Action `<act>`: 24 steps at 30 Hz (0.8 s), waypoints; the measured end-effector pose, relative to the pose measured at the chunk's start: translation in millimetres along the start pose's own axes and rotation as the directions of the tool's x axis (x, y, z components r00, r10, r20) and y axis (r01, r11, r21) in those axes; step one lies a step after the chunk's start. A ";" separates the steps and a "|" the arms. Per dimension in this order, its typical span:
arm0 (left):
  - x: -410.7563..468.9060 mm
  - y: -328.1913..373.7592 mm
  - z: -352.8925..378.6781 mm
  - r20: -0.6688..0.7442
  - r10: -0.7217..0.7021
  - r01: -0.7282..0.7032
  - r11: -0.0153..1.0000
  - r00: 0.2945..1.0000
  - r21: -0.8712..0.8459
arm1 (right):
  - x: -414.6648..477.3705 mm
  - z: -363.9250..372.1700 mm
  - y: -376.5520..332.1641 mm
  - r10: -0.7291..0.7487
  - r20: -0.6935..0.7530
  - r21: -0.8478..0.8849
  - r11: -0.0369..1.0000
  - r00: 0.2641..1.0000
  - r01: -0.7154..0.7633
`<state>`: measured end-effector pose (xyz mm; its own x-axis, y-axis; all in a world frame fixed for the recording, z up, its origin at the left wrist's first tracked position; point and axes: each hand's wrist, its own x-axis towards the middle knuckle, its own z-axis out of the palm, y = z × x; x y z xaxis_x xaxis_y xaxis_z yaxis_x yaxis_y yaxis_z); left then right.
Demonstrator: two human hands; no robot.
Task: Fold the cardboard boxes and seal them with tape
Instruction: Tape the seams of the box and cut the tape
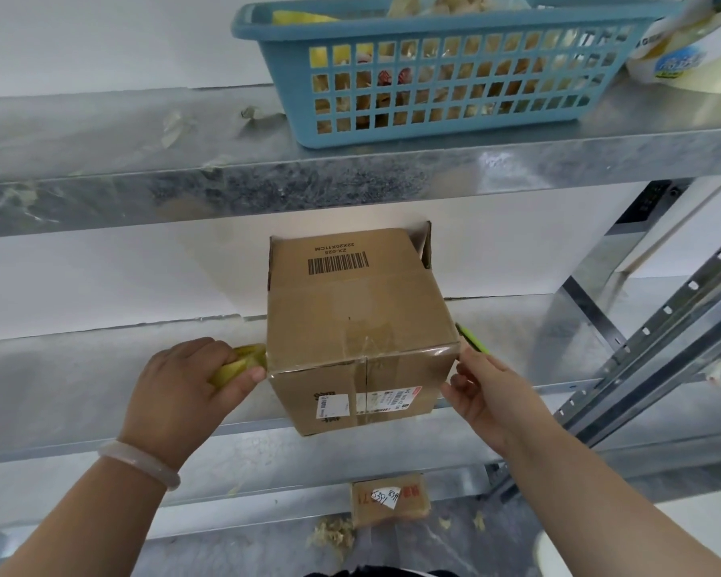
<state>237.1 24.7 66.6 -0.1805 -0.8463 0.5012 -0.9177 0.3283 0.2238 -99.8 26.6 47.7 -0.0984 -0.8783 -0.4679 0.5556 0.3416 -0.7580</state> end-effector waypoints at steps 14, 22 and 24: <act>-3.3 2.2 4.0 0.024 -0.064 0.065 0.997 0.998 -0.031 | 13.6 -2.0 23.6 -0.193 -0.313 -0.351 0.933 0.930 0.076; -5.4 2.3 0.4 -0.001 -0.092 0.092 0.994 0.996 -0.054 | -21.7 43.6 -8.4 -0.574 0.701 -0.658 -0.289 0.424 0.696; -5.3 -0.2 -3.8 -0.007 -0.076 0.075 0.995 0.997 -0.064 | -19.8 53.2 1.6 -0.432 0.790 -0.611 -0.491 0.435 0.621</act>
<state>239.7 30.7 67.0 -0.1077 -0.8658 0.4886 -0.9043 0.2895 0.3138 -53.1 26.7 80.0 0.3690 -0.7940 0.4831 -0.8381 -0.5089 -0.1964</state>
